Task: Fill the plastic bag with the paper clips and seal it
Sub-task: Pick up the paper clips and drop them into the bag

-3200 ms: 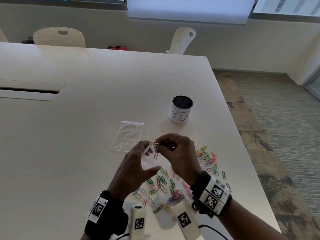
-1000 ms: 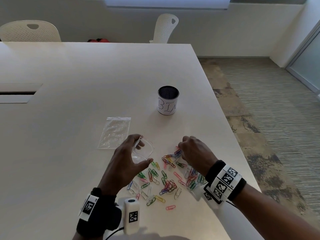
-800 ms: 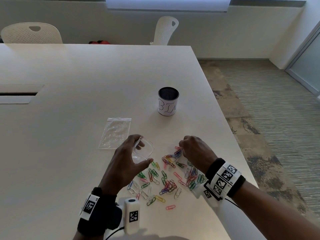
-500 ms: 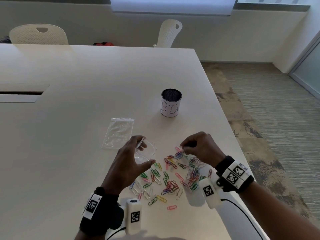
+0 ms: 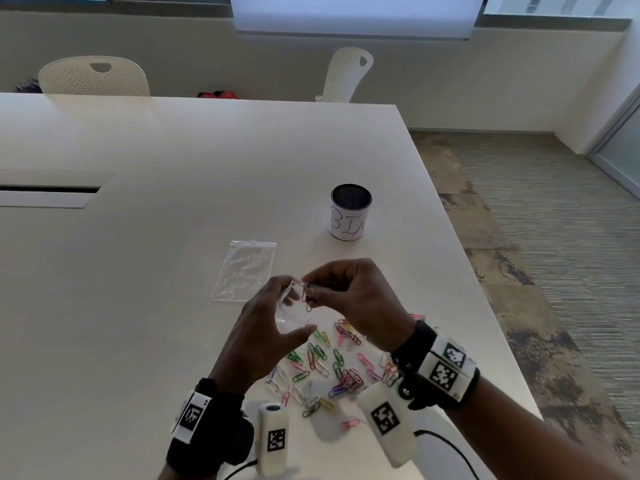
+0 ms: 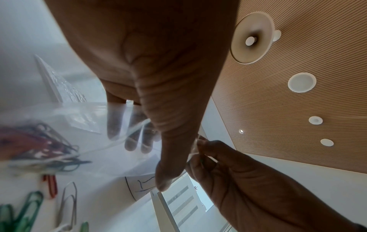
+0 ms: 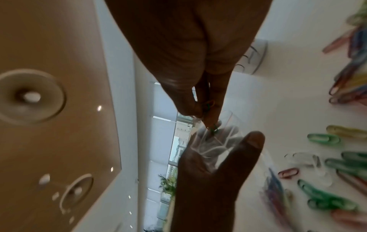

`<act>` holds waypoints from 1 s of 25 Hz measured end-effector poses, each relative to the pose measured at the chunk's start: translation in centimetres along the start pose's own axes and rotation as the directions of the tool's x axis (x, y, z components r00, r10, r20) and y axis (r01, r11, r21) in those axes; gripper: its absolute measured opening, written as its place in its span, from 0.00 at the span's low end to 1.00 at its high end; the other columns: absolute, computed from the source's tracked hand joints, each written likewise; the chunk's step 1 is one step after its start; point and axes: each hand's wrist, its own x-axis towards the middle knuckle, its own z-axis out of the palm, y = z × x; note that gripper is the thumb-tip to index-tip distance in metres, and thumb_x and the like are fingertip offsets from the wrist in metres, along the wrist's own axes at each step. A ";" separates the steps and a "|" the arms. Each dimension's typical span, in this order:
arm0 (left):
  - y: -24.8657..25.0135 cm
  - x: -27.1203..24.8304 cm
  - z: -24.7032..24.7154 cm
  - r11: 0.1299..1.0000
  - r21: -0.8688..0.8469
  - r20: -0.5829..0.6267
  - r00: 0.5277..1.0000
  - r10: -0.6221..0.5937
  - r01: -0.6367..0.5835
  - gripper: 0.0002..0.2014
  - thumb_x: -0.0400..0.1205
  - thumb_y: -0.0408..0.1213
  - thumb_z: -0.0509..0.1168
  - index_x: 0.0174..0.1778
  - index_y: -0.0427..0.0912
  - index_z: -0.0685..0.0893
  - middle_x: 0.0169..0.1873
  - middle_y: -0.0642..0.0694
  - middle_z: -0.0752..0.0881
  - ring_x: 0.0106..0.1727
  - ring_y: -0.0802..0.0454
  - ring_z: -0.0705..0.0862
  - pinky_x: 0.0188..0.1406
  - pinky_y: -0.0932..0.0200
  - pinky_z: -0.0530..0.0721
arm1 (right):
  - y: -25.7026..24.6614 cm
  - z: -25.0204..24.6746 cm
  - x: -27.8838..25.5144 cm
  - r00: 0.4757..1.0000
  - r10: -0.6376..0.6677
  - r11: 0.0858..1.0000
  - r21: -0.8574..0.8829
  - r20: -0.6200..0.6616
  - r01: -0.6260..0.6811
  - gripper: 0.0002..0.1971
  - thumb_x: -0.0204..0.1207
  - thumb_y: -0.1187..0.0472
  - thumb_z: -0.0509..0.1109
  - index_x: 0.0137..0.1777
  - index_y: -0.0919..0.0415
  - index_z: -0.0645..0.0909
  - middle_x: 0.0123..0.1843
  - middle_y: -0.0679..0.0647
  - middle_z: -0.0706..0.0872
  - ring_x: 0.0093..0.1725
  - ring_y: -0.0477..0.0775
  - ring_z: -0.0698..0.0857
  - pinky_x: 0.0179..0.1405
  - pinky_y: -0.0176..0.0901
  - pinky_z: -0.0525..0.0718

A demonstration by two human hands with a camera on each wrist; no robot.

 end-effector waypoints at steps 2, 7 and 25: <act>0.1 0.0 -0.1 1.000 -0.015 0.000 1.000 -0.005 0.005 0.32 0.73 0.47 0.83 0.69 0.53 0.75 0.56 0.56 0.86 0.57 0.60 0.85 0.55 0.63 0.85 | 0.1 1.2 0.2 0.994 -0.105 0.975 -0.196 -0.006 0.102 0.07 0.77 0.65 0.80 0.54 0.62 0.92 0.44 0.53 0.96 0.43 0.46 0.95 0.50 0.41 0.94; 0.2 -0.1 -0.2 0.999 -0.035 -0.004 1.000 0.002 -0.002 0.31 0.73 0.45 0.83 0.68 0.57 0.74 0.56 0.58 0.87 0.58 0.63 0.85 0.55 0.67 0.81 | -0.3 2.0 0.6 0.977 -0.197 0.901 -0.378 0.083 0.214 0.07 0.78 0.66 0.80 0.55 0.61 0.93 0.49 0.51 0.96 0.46 0.39 0.94 0.50 0.30 0.91; -0.4 -0.2 0.3 1.000 -0.011 0.022 1.000 -0.006 0.006 0.36 0.71 0.49 0.84 0.72 0.55 0.73 0.57 0.63 0.84 0.61 0.66 0.83 0.59 0.59 0.84 | 5.3 -13.9 -4.3 0.951 0.254 0.516 -0.806 -0.178 -0.289 0.26 0.77 0.52 0.81 0.74 0.55 0.82 0.67 0.53 0.87 0.56 0.48 0.86 0.54 0.38 0.83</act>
